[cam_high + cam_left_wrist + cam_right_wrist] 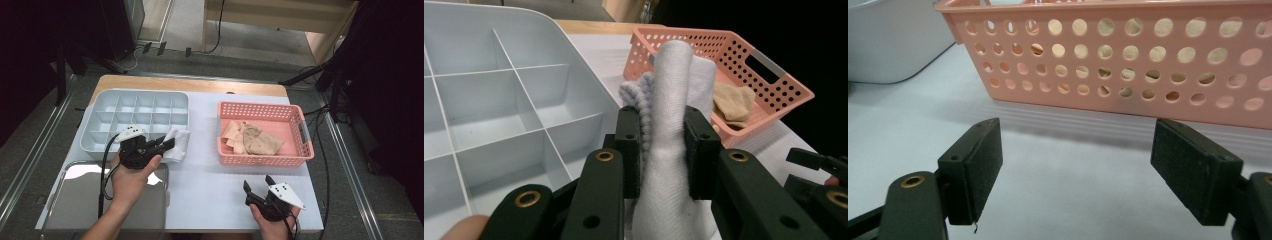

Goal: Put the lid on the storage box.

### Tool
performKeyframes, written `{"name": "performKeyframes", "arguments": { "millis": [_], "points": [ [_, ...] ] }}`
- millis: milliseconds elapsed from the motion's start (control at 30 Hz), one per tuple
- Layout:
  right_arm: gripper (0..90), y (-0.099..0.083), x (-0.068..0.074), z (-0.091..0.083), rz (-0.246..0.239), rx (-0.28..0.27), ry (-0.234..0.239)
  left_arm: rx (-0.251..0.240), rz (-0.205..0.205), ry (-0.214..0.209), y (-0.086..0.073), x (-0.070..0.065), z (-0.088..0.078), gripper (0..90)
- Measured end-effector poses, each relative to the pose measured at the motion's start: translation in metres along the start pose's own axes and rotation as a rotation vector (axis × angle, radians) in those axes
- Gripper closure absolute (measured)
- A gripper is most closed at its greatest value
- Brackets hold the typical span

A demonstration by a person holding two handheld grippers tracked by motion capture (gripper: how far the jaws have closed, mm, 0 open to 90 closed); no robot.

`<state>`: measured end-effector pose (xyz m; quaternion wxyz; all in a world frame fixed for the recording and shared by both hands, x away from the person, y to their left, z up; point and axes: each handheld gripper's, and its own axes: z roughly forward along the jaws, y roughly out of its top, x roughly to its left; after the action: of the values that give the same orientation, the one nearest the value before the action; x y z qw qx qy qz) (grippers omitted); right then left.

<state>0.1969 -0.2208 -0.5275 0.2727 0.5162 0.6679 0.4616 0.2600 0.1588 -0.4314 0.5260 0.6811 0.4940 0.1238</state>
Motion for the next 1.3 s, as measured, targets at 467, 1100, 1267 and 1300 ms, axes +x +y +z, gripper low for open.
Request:
{"name": "performKeyframes", "arguments": {
  "millis": [467, 1100, 1267, 1300],
  "points": [
    [20.7, 0.0, 0.0, 0.0, 0.004, 0.0, -0.002, -0.013, -0.017, 0.022, 0.009, 0.01, 0.005, 74.2],
    [20.7, 0.0, 0.0, 0.0, 0.012, -0.001, 0.002, -0.022, -0.046, 0.046, 0.015, 0.022, 0.019, 74.2],
    [20.7, 0.0, -0.001, 0.0, 0.012, -0.002, 0.002, -0.026, -0.045, 0.058, 0.017, 0.025, 0.023, 74.2],
    [20.7, 0.0, -0.001, 0.0, 0.012, -0.002, 0.002, -0.027, -0.046, 0.063, 0.017, 0.026, 0.024, 74.2]
  ]
}}
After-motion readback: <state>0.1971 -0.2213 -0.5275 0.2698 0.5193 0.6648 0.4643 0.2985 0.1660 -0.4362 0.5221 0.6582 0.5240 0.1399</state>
